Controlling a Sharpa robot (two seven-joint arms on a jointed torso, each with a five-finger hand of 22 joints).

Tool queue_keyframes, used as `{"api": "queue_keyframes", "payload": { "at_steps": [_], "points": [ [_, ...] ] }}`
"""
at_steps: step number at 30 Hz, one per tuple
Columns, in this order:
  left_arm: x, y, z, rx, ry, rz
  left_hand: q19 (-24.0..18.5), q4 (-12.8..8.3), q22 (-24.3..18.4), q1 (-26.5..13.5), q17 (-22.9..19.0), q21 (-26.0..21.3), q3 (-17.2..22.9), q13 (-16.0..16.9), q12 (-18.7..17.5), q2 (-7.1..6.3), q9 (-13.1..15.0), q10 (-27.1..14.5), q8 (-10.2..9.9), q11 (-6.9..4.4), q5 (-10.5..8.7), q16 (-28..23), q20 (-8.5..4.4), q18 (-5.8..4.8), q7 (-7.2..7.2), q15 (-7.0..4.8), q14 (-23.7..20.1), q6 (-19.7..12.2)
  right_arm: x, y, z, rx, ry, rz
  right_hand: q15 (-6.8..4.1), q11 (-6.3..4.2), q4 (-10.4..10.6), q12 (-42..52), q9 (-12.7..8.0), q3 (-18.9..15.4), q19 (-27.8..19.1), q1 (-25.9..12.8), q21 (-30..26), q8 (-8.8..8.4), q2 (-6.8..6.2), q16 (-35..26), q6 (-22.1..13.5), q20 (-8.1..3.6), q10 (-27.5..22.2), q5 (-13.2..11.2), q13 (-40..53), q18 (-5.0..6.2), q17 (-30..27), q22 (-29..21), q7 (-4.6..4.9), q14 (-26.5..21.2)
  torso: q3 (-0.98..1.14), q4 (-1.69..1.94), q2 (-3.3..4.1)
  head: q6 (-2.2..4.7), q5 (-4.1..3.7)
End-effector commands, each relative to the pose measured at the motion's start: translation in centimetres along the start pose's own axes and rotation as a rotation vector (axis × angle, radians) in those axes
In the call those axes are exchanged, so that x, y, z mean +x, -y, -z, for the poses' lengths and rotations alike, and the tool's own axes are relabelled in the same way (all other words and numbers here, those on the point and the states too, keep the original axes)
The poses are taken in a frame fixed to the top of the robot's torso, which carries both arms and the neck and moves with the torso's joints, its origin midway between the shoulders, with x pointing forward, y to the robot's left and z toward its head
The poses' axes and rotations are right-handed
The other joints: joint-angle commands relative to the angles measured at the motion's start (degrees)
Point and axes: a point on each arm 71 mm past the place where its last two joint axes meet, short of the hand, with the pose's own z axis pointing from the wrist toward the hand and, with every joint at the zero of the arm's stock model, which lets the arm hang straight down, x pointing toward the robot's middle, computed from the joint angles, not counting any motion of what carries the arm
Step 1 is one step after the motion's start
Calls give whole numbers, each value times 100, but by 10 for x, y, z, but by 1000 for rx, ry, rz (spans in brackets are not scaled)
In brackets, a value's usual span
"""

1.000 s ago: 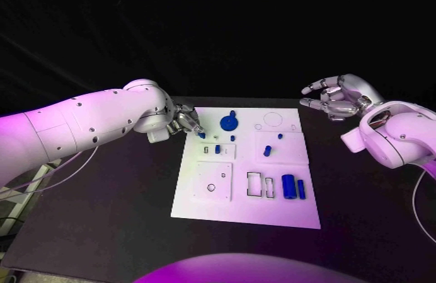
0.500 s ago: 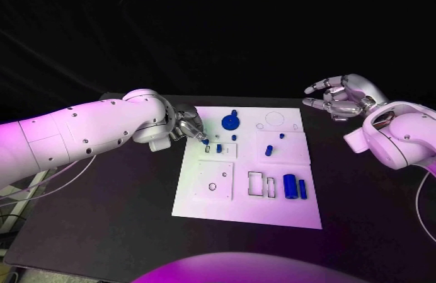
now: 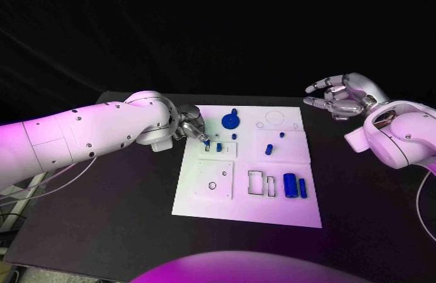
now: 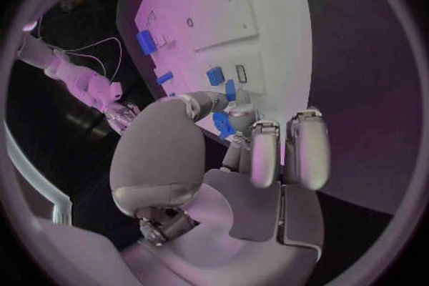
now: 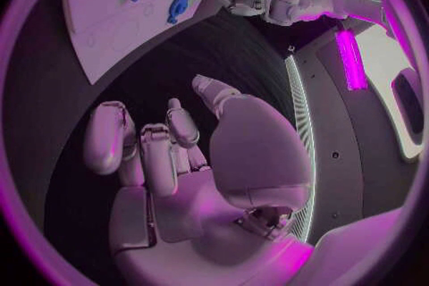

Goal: Assemble the parts on the task board

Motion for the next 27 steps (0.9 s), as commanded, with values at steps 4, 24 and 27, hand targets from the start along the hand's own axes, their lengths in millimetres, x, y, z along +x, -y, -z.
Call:
{"api": "queue_keyframes", "payload": {
  "at_steps": [4, 24, 27],
  "points": [
    [2, 2, -1, -25, 22, -60, -3, -1027, 5, 26, 1074, 23, 998, 14, 30, -48, 14, 44, -17, -2, 64, 29, -37, -106, 10, -49, 477, 45, 0, -1, 0, -9, 4, 3, -35, -2, 37, -22, -5, 11, -41, -50, -42, 38, 12, -31, -9, -13, -21, 36, -16, 65, 712, -10, -32, 400, 1, -1, -7, -23, 9],
    [9, 2, -5, -39, 10, -75, 1, -1024, 11, 19, 1074, 27, 993, 34, 38, -60, 20, 64, -15, -9, 137, 30, -41, -107, 4, -55, 477, 61, 0, -1, 0, -11, 4, 3, -35, -2, 37, -22, -5, 11, -41, -50, -42, 38, 12, -31, -9, -13, -21, 36, -16, 65, 712, -10, -32, 400, 2, 0, -2, -33, 14],
    [10, 2, -5, -39, 7, -76, 1, -1023, 11, 18, 1077, 27, 992, 29, 35, -61, 21, 64, -14, -9, 146, 31, -42, -107, 3, -56, 478, 63, 0, -1, 0, -11, 4, 3, -36, -3, 47, -20, -8, 8, -40, -53, -46, 43, 15, -31, -12, -14, -18, 40, -14, 65, 713, -11, -33, 400, 1, 1, -2, -34, 12]
  ]
}}
